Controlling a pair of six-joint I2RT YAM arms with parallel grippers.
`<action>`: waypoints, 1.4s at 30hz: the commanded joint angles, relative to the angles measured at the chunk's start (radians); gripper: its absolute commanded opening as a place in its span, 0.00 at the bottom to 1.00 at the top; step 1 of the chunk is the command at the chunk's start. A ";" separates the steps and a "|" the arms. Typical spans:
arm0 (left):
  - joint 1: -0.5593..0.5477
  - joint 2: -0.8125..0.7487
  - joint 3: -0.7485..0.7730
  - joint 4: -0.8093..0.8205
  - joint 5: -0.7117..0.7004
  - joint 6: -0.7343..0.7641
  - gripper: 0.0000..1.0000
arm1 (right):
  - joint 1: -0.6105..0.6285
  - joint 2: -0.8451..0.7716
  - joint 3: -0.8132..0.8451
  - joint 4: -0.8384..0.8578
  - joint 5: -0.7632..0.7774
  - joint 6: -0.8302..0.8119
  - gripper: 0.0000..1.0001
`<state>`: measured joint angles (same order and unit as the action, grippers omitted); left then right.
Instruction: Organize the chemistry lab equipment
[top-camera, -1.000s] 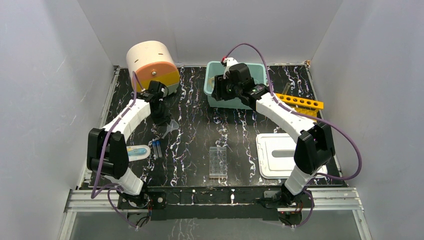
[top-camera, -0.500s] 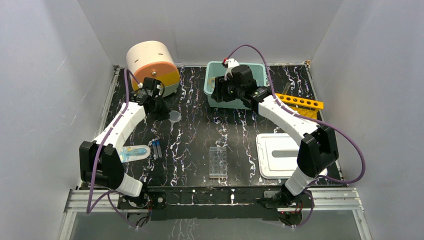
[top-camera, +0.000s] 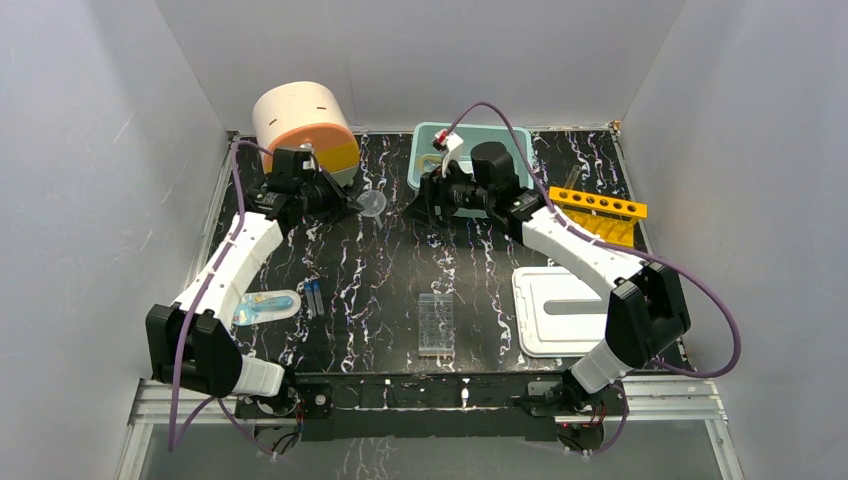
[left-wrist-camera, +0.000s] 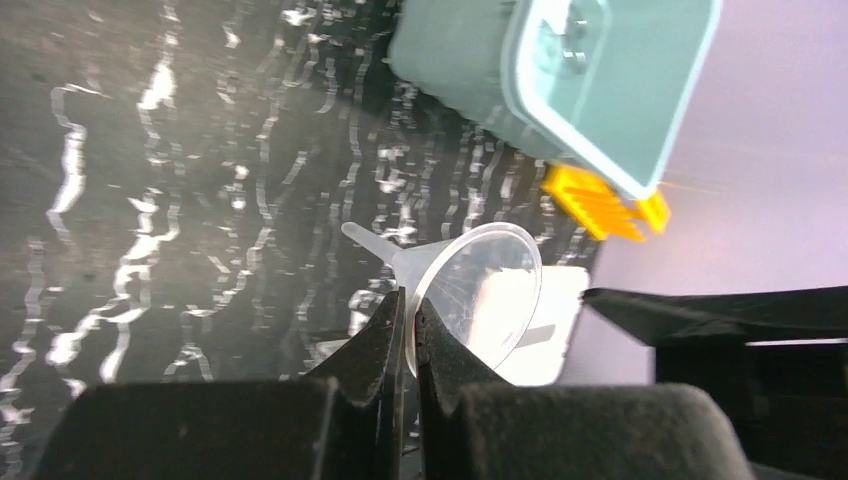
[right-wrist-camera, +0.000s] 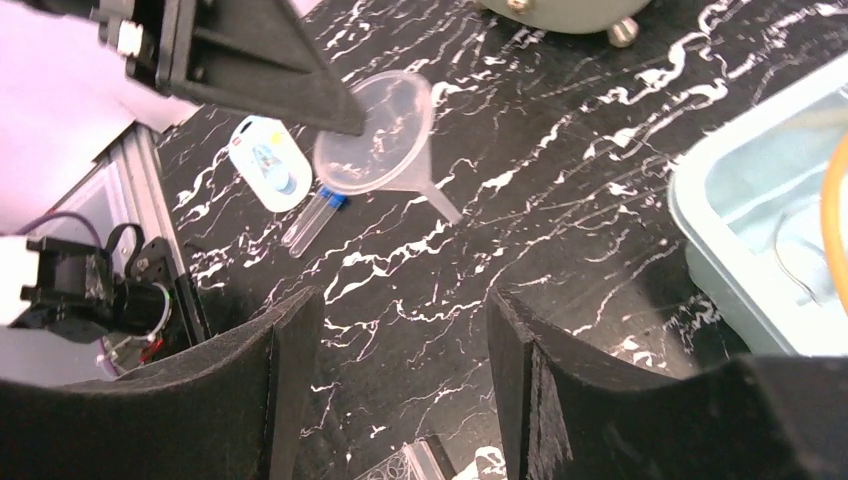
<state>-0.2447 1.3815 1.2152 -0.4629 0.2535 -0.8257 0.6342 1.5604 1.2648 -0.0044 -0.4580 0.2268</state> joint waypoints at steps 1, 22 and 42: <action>-0.001 -0.042 0.040 0.088 0.162 -0.223 0.00 | 0.022 -0.071 -0.063 0.212 -0.094 -0.072 0.68; 0.003 -0.073 0.055 0.181 0.328 -0.373 0.00 | 0.033 0.050 -0.030 0.352 0.021 -0.267 0.47; 0.010 -0.053 0.117 0.078 0.282 -0.215 0.78 | 0.003 0.000 -0.004 0.258 0.142 -0.438 0.00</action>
<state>-0.2352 1.3502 1.2572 -0.3008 0.5526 -1.1393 0.6617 1.6188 1.2034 0.2607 -0.3904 -0.1543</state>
